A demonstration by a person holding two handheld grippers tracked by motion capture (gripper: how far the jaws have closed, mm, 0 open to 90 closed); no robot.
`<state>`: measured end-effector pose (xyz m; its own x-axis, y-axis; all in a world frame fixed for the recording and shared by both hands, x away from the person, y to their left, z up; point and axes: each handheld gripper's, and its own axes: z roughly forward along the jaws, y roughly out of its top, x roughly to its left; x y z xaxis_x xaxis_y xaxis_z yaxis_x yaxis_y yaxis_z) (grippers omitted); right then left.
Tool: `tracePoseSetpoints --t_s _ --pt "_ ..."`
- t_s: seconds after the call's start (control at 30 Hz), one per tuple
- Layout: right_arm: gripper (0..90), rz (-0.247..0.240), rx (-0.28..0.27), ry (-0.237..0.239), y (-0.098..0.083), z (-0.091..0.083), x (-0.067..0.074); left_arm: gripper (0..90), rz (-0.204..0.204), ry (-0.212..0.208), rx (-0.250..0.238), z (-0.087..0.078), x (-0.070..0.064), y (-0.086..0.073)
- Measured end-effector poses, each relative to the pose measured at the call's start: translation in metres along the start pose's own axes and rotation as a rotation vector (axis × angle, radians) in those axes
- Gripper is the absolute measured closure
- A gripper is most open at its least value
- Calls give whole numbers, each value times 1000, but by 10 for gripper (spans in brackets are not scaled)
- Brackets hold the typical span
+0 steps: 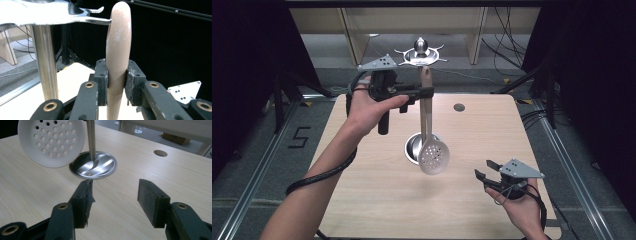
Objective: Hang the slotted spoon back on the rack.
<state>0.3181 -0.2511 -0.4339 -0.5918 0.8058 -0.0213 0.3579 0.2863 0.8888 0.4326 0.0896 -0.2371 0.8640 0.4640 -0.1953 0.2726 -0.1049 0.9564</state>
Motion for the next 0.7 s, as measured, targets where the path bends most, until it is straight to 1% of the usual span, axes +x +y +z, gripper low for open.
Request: tracePoseSetpoints --t_s 0.13,0.17,0.2,0.23,0.27,0.3,0.33,0.37,0.47,0.5,0.7 --pt "464 -3 -1 1 0 0 0 732 -7 -6 -3 0 2 0" --pt "464 -11 -4 -8 0 0 -1 731 -7 -6 -2 0 2 0" --pt "464 -6 -11 -14 -1 1 -1 731 -7 -8 -1 0 2 0" --pt "464 -18 -12 -15 0 1 -2 731 -9 -10 -2 0 2 1" --pt "464 -18 -12 -15 0 1 -2 731 -9 -10 -2 0 2 1" --pt "464 -2 -1 -9 -1 0 -1 731 -9 -11 -2 0 2 0" --pt "464 2 1 -4 -1 0 -1 731 -9 -11 -1 0 2 1" --pt "464 -1 9 -5 -1 0 -2 731 -8 -11 -1 0 2 1" --pt "464 -13 1 -12 -1 0 -3 731 -8 -12 1 0 2 1" --pt "464 7 14 -3 -1 -1 -2 731 -8 -13 2 -1 2 1" --pt "464 8 7 -5 -1 0 -1 731 -18 -20 0 -1 3 1"
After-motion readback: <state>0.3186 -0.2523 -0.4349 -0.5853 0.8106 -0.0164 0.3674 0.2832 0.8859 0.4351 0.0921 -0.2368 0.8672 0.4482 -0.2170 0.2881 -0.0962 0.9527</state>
